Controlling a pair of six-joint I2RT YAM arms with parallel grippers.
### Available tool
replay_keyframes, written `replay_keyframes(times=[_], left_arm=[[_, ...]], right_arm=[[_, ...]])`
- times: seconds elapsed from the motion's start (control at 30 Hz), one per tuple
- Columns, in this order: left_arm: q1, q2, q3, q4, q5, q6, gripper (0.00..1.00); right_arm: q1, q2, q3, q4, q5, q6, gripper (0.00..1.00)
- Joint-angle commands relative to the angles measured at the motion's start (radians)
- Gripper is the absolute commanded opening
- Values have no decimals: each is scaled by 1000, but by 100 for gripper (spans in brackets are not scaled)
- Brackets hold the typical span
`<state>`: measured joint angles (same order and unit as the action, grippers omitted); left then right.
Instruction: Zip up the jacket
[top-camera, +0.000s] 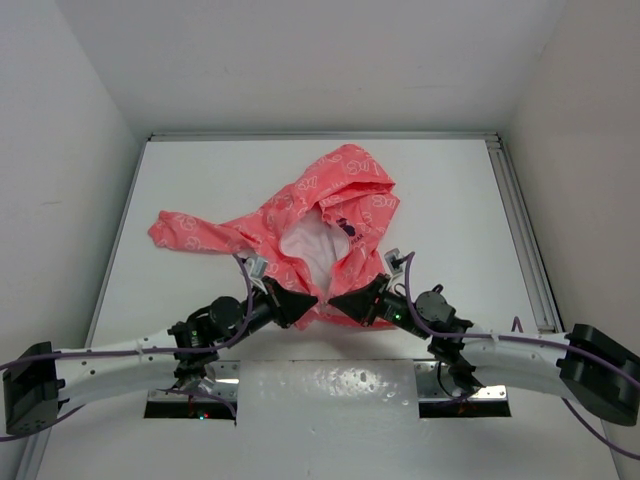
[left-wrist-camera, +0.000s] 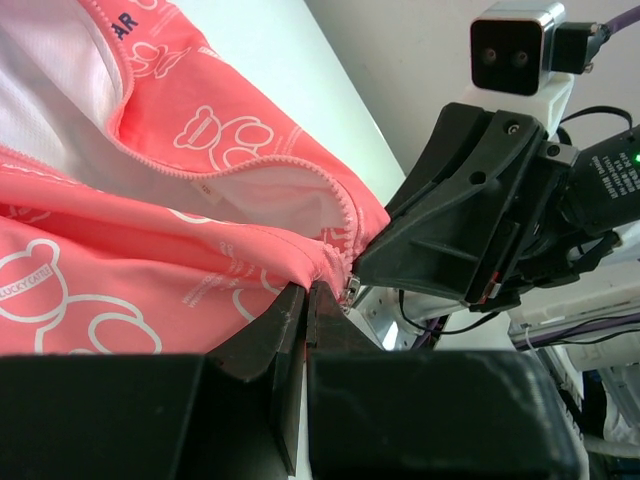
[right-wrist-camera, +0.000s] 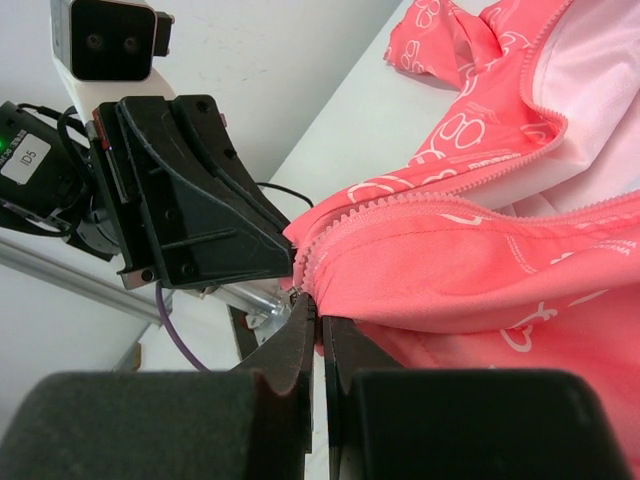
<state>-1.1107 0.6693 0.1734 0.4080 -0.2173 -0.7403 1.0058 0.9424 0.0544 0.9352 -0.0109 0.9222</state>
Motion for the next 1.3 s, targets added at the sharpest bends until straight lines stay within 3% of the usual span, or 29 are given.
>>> replay_keyframes(times=[0.0, 0.27, 0.87, 1.27], left_arm=[[8, 18, 1, 60, 65, 16, 0], [6, -11, -9, 12, 62, 24, 0], [6, -56, 44, -162, 39, 99, 0], [5, -51, 61, -169, 117, 162, 0]], right_arm=[[8, -13, 61, 25, 8, -13, 0], [8, -20, 93, -44, 8, 3, 0], [8, -27, 263, -459, -1, 7, 0], [8, 47, 351, -553, 54, 10, 0]])
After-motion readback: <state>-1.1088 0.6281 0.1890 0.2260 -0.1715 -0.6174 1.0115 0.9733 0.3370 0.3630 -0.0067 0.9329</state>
